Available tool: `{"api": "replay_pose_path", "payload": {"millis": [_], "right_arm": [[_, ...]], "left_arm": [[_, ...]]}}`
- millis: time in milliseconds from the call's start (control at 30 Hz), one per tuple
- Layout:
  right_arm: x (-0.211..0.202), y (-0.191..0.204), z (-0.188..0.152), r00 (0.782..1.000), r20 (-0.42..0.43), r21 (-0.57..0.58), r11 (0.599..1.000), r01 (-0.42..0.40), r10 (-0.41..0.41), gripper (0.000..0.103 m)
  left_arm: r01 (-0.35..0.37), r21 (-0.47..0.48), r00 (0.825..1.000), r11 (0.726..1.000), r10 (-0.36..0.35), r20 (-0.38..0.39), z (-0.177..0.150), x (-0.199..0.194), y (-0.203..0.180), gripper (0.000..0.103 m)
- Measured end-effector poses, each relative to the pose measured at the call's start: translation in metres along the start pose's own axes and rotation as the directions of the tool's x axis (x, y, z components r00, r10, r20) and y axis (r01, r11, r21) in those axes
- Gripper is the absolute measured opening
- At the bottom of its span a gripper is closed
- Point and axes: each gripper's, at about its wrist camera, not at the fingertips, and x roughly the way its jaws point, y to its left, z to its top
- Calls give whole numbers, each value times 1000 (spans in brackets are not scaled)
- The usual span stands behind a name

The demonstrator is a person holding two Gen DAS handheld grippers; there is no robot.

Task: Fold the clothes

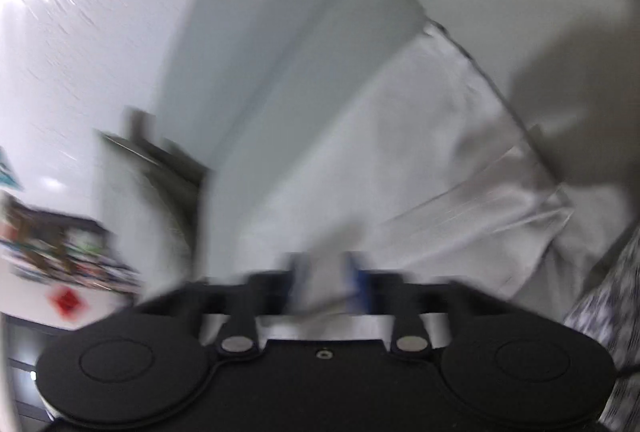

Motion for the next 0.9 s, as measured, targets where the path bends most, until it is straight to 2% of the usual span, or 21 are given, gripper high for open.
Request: {"api": "replay_pose_path", "payload": {"millis": [100,167,233,300,333,433,533,600,633,700,767,800,900], "right_arm": [[20,16,9,989,38,-108,983,147,-144,9],[33,25,17,975,58,-153,963,221,-215,10],[47,28,26,963,48,-161,950,268,-264,16],[62,30,29,940,14,-196,921,337,-341,16],[69,28,29,923,-6,-205,904,375,-385,15],[56,28,12,911,-53,-246,889,386,-410,15],[27,15,-20,906,-180,-247,909,336,-384,15],[3,8,-41,893,-232,-245,912,329,-385,16],[-10,7,-48,889,-231,-248,908,339,-395,17],[-37,9,-57,912,-171,-244,913,327,-373,20],[-58,14,-53,944,-74,-212,930,300,-321,31],[-65,15,-51,953,-28,-201,936,290,-302,31],[-61,21,-43,952,40,-195,932,305,-303,31]], "left_arm": [[-13,20,1000,1000,14,-13,18,21,-5,41],[-26,39,999,999,27,-30,29,37,-8,42],[-26,60,997,998,31,-69,33,55,-11,42],[-21,78,991,997,31,-132,29,68,-13,40],[5,80,988,997,7,-156,22,67,-11,39],[132,85,971,988,-112,-210,-6,44,0,39],[242,103,940,965,-208,-270,-43,3,18,39],[227,94,948,969,-197,-250,-62,-24,30,39],[215,87,953,973,-189,-236,-71,-38,36,39],[183,19,968,983,-177,-176,-77,-57,51,39],[153,-47,982,987,-157,-106,-74,-67,58,39],[139,-58,986,989,-143,-84,-69,-68,56,39],[106,-50,994,993,-108,-31,-52,-63,43,39]]}}
